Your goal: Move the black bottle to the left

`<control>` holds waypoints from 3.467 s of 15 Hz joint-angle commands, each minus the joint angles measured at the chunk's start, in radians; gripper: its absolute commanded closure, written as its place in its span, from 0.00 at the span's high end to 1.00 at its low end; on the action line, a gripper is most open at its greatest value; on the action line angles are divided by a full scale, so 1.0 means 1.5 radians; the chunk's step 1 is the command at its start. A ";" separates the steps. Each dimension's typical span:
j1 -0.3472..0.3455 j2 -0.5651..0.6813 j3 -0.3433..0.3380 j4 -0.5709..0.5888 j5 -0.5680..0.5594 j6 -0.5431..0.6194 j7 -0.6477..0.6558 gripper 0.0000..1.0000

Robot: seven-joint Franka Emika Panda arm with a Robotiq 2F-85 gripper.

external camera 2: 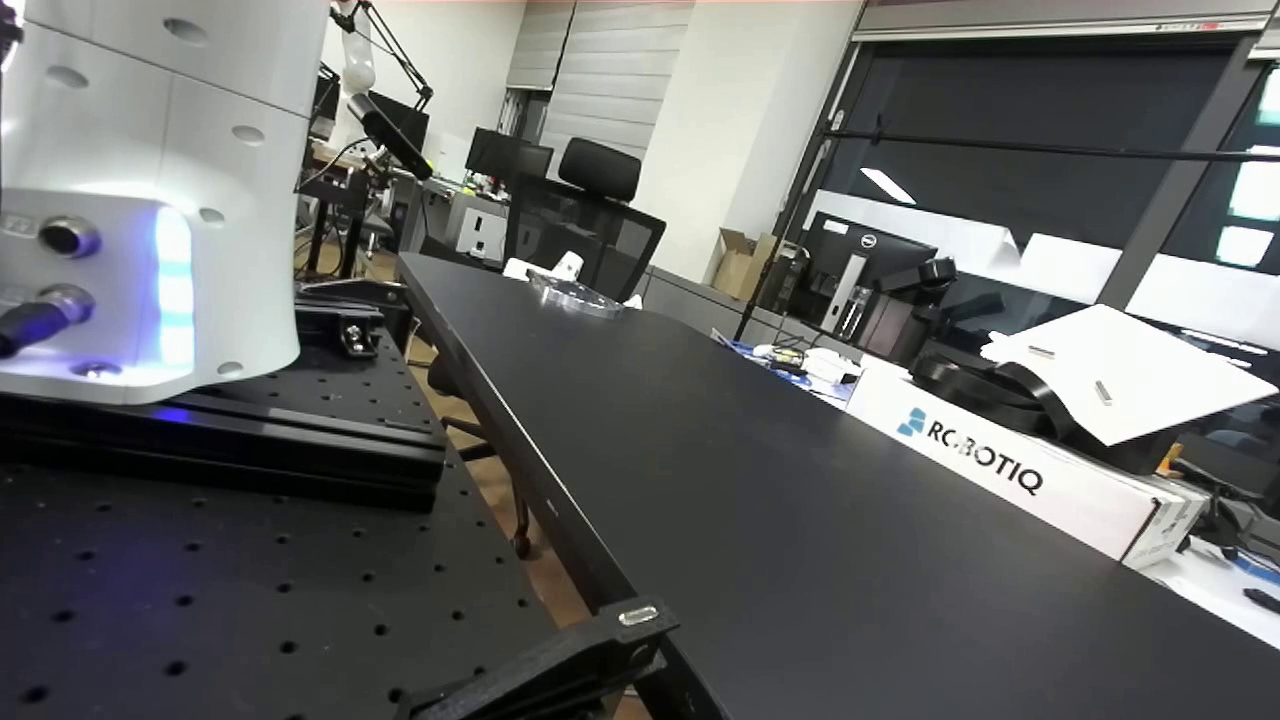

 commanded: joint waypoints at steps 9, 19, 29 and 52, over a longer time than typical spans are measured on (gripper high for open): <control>0.020 0.058 -0.002 0.072 -0.022 -0.121 0.067 1.00; 0.004 0.109 -0.021 0.081 -0.026 -0.074 0.050 1.00; -0.004 0.148 -0.010 0.089 -0.004 0.032 0.043 1.00; 0.042 0.127 0.019 0.031 0.001 0.070 0.054 0.60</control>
